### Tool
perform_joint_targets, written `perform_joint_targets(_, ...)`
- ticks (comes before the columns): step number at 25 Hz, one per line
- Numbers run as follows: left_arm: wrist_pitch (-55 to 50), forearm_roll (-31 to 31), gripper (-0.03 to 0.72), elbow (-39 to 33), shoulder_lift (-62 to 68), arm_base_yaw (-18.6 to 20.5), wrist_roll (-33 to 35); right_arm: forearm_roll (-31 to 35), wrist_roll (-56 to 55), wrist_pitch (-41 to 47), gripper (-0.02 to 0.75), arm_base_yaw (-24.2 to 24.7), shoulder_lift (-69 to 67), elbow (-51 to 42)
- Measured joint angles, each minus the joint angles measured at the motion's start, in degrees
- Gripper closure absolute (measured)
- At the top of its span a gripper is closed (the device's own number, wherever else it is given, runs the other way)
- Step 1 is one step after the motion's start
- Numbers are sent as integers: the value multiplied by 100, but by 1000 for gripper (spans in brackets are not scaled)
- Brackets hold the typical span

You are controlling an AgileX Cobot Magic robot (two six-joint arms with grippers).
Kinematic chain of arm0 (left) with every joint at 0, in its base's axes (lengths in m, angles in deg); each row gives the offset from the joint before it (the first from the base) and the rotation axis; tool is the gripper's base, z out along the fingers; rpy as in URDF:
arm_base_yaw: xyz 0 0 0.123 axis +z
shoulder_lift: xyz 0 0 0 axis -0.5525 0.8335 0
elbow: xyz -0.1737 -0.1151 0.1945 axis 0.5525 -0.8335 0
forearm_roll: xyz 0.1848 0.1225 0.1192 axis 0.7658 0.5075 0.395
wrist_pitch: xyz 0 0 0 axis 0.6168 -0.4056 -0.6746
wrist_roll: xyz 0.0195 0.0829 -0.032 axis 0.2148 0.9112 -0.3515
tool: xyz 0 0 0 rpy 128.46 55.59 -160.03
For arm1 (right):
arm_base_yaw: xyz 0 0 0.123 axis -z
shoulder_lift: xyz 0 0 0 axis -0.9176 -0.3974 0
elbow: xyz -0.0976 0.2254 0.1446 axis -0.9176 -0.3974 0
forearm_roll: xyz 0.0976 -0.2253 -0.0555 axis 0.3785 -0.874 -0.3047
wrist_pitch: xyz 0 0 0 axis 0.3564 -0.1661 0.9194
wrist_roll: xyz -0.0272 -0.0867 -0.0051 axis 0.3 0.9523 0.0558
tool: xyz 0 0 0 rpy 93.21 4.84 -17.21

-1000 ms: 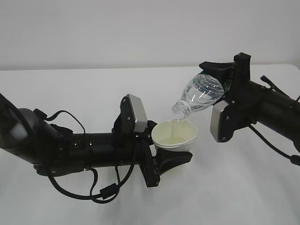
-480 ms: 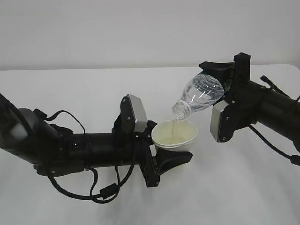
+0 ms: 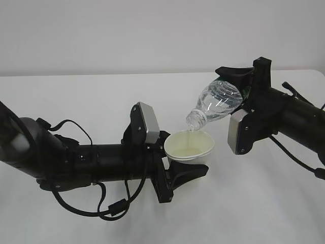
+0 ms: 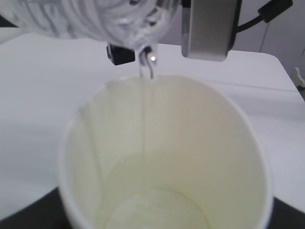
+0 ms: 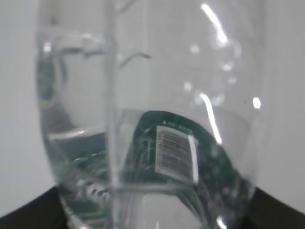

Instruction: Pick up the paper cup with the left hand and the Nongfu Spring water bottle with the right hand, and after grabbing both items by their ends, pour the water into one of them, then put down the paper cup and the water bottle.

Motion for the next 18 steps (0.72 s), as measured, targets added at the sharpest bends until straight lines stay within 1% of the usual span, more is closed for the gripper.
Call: perform_joint_targets(18,0,0,251,0,0,0,-45,-14,13,-11,309,0,0,0)
